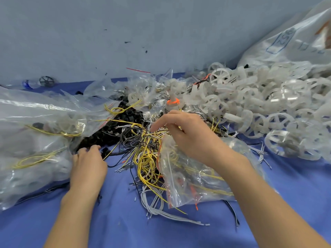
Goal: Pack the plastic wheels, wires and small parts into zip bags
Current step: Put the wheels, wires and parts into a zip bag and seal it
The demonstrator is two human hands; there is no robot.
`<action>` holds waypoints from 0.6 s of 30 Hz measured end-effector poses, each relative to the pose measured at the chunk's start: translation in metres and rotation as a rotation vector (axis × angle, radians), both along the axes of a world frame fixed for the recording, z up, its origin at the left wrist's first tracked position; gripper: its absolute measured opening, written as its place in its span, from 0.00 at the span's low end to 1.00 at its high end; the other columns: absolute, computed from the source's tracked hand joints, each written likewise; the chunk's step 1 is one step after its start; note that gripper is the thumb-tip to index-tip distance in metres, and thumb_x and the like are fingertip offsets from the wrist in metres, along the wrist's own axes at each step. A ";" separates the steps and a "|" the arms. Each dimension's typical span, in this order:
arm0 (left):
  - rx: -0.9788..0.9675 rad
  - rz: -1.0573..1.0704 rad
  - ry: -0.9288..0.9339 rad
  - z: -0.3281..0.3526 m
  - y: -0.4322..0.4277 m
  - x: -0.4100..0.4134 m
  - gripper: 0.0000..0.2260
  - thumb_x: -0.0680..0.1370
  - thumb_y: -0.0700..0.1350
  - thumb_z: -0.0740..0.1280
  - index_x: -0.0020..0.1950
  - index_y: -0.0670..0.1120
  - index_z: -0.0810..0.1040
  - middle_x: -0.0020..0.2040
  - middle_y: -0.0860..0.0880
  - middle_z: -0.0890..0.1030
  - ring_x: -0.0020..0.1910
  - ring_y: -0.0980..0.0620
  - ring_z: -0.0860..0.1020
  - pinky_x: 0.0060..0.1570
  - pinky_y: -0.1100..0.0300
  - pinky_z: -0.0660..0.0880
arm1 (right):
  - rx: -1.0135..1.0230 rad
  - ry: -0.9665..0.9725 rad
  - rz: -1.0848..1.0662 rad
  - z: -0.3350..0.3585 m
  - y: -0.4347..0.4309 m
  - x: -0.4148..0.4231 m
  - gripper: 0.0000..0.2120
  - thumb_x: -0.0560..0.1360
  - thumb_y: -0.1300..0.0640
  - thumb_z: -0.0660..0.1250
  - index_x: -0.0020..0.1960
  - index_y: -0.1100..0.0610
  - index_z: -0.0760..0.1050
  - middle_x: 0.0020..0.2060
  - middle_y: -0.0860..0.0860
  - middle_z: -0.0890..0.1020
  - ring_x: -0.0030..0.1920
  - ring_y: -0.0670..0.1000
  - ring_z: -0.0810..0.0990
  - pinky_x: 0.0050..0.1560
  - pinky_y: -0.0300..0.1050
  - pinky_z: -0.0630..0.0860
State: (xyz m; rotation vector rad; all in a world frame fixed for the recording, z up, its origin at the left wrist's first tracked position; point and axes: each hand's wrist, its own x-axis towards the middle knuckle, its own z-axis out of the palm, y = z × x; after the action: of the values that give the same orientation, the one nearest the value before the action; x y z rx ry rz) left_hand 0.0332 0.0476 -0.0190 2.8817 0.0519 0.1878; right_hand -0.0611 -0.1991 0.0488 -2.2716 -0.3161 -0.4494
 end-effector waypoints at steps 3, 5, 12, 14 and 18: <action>-0.001 0.008 -0.022 -0.001 0.001 -0.001 0.21 0.78 0.34 0.61 0.71 0.41 0.69 0.66 0.33 0.69 0.64 0.33 0.66 0.63 0.45 0.64 | -0.058 -0.020 0.063 0.001 0.001 -0.002 0.26 0.78 0.71 0.57 0.47 0.44 0.84 0.53 0.42 0.80 0.43 0.43 0.78 0.42 0.36 0.70; -0.010 0.008 -0.039 -0.003 0.001 -0.002 0.20 0.78 0.34 0.61 0.71 0.41 0.70 0.65 0.34 0.69 0.63 0.34 0.66 0.63 0.46 0.64 | -0.103 -0.021 0.089 0.000 0.001 -0.004 0.29 0.75 0.74 0.56 0.44 0.43 0.84 0.54 0.41 0.80 0.47 0.39 0.76 0.43 0.32 0.68; -0.014 0.026 -0.111 -0.001 -0.003 0.000 0.18 0.78 0.34 0.59 0.68 0.42 0.73 0.62 0.33 0.71 0.60 0.33 0.67 0.61 0.45 0.65 | -0.219 0.052 0.082 0.003 -0.003 -0.011 0.33 0.73 0.75 0.55 0.39 0.38 0.81 0.58 0.37 0.78 0.60 0.43 0.72 0.61 0.41 0.67; -0.154 -0.028 -0.199 0.009 -0.007 0.001 0.15 0.78 0.36 0.60 0.65 0.41 0.75 0.58 0.34 0.76 0.59 0.35 0.71 0.60 0.45 0.67 | -0.273 0.074 0.086 0.006 -0.003 -0.011 0.33 0.72 0.75 0.54 0.40 0.39 0.81 0.60 0.38 0.77 0.61 0.46 0.71 0.63 0.46 0.66; -0.878 -0.143 -0.200 0.037 -0.018 -0.009 0.07 0.79 0.43 0.66 0.55 0.50 0.80 0.49 0.48 0.82 0.46 0.49 0.80 0.44 0.58 0.76 | -0.406 0.093 0.103 0.007 0.001 -0.012 0.32 0.72 0.74 0.55 0.48 0.39 0.82 0.64 0.40 0.75 0.63 0.48 0.68 0.65 0.52 0.65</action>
State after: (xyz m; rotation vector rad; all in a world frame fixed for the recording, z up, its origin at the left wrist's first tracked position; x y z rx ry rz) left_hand 0.0244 0.0296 0.0183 1.9740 -0.0880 0.3260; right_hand -0.0733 -0.1984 0.0554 -2.6445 -0.5117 -0.2392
